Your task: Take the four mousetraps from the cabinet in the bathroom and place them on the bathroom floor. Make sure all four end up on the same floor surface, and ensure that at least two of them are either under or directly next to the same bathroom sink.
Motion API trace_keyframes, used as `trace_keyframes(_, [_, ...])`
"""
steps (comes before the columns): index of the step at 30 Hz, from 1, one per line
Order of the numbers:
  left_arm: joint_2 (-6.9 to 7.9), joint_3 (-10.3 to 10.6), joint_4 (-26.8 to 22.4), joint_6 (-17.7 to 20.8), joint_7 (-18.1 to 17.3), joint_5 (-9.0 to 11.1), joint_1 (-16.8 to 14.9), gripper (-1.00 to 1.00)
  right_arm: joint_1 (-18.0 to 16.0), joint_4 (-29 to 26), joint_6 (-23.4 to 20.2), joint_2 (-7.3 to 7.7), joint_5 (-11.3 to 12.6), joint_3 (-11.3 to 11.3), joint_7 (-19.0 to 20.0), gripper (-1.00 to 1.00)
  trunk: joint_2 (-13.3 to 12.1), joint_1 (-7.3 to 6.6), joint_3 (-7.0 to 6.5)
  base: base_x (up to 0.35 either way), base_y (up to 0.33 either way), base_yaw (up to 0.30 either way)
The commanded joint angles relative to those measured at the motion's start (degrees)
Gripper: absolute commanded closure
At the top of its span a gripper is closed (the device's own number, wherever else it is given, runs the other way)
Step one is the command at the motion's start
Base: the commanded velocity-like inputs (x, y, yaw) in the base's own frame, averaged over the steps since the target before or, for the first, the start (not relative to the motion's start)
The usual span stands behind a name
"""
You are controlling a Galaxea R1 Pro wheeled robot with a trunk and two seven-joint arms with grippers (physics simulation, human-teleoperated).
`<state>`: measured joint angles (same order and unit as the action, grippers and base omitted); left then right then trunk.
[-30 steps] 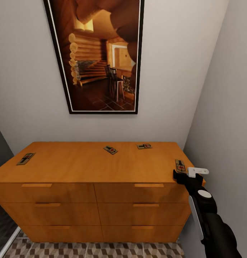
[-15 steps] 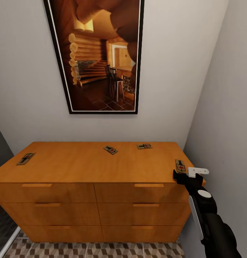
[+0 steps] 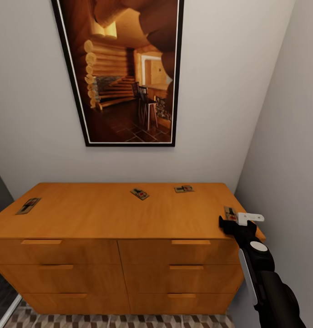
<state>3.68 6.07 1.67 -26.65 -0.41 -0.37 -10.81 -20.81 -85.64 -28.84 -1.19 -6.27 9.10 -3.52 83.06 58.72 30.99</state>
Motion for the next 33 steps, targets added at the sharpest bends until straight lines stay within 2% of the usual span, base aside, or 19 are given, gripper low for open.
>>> trace_keyframes(1, [0.01, 0.3, 0.2, -0.3, 0.0, 0.0, -0.1, -1.00, 0.0, 0.5, -0.3, -0.04, -0.4, 0.1, 0.2, -1.00, 0.0, 0.01, 0.06, 0.079, 0.000, 0.000])
trace_keyframes(33, [0.01, 0.3, 0.2, -0.3, 0.0, -0.1, -0.1, -1.00, 0.0, 0.5, -0.2, 0.02, -0.4, 0.0, 0.2, -1.00, 0.0, 0.01, 0.06, 0.006, 0.000, 0.000])
